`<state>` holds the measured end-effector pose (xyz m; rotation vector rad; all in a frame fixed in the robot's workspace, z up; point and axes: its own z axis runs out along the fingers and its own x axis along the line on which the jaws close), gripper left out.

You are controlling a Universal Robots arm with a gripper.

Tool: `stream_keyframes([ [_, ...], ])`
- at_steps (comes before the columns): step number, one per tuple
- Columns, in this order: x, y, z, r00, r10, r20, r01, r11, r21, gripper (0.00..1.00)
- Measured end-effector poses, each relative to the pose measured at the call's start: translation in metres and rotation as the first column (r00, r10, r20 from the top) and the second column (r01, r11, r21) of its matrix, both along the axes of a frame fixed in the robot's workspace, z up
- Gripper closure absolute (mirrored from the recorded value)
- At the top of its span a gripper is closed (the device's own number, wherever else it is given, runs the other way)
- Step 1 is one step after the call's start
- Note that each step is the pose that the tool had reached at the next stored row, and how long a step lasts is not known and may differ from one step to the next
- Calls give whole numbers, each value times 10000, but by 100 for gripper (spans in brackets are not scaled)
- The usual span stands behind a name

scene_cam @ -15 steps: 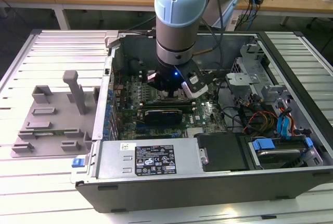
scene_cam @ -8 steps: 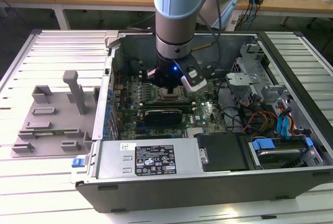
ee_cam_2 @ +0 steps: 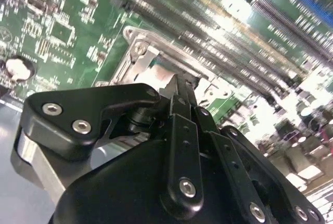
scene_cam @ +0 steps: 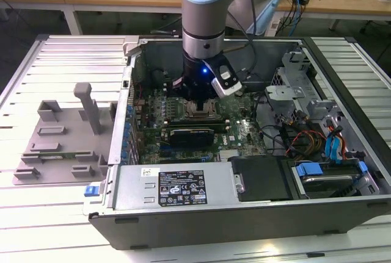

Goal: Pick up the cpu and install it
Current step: 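Install the second cpu locking lever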

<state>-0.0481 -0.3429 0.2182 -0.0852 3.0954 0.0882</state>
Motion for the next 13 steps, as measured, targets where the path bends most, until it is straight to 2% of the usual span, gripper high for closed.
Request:
stream_keyframes([
  [1, 0, 40, 2, 10000, 0, -2, 0, 10000, -27, 89],
  [3, 1, 42, 26, 10000, 3, 0, -3, 10000, -25, 89],
  [7, 0, 46, 198, 10000, 1, 0, -1, 10000, -28, 89],
  [13, 0, 46, 199, 10000, 1, 0, -1, 10000, -31, 89],
])
